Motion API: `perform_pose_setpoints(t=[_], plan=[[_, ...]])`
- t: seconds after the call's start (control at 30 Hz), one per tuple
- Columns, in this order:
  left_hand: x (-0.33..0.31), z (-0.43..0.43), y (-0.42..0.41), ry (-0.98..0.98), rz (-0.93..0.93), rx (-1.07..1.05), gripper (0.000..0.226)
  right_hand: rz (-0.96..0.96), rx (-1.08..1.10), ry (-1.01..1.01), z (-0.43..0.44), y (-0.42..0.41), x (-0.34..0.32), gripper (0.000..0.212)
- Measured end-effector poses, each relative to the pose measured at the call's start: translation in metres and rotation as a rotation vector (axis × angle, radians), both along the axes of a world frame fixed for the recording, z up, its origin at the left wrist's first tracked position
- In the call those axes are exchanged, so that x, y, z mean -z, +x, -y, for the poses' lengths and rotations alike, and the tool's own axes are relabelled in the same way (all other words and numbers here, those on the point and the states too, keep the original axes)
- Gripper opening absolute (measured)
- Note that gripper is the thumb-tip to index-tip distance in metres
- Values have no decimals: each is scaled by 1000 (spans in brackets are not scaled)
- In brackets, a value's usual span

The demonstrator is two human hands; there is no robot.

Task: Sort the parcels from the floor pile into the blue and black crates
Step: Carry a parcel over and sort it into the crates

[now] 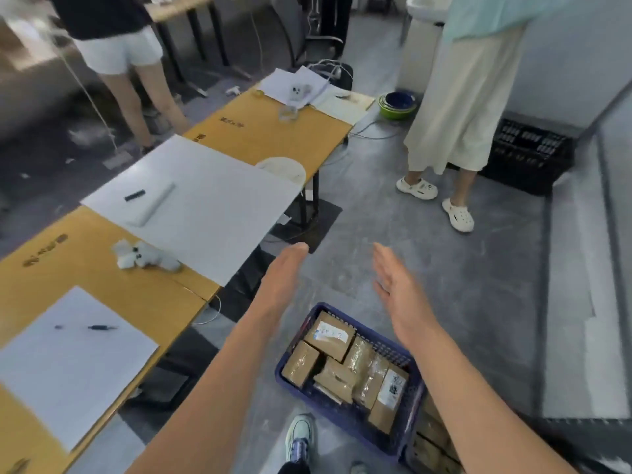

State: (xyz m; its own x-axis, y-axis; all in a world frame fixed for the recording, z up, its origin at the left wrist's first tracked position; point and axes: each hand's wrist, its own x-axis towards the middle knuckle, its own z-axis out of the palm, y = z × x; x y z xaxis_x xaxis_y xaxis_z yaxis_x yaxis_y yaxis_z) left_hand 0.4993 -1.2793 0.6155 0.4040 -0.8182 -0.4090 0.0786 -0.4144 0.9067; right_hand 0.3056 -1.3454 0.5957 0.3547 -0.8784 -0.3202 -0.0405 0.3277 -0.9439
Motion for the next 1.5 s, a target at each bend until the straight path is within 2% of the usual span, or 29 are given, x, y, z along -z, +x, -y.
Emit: perform_pose_setpoints(t=[0.27,0.33,0.43,0.47,0.57,0.63,0.73,0.87,0.93,0.97,1.1,1.2,1.37,1.5], plan=[[-79,-96,-10,-145,5,-337,64,83,-308,-118,-39,16,-75,62],[-90,-130,-14,-169,4,-429,64,120,-403,-134,-58,25,-91,73],[-102,-192,-19,-187,41,-544,81,148,-537,-131,-92,43,-108,84],[-105,-214,-21,-201,50,-584,81,154,-574,-112,-105,50,-111,83],[-110,-278,-25,-224,66,-745,73,180,-674,-60,-145,72,-114,57],[-114,-321,-27,-244,65,-857,66,185,-751,-52,-180,88,-119,46],[-116,-386,-27,-255,50,-1004,65,188,-864,-62,-240,112,-131,38],[-113,-481,-30,-253,60,-1141,41,210,-981,-35,-326,142,-134,29],[-106,-532,-36,-252,70,-1215,37,209,-1050,-7,-374,152,-133,28],[-101,-558,-41,-245,71,-1252,37,203,-1095,-2,-399,155,-133,32],[-81,-655,-61,-215,53,-1388,41,201,-1254,-4,-499,158,-130,83],[-68,-716,-80,-186,21,-1495,47,190,-1370,-25,-564,158,-121,94],[-57,-792,-122,-192,-20,-1681,46,153,-1555,-23,-654,161,-104,60],[-47,-831,-153,-190,-39,-1857,44,120,-1722,12,-712,164,-93,54]])
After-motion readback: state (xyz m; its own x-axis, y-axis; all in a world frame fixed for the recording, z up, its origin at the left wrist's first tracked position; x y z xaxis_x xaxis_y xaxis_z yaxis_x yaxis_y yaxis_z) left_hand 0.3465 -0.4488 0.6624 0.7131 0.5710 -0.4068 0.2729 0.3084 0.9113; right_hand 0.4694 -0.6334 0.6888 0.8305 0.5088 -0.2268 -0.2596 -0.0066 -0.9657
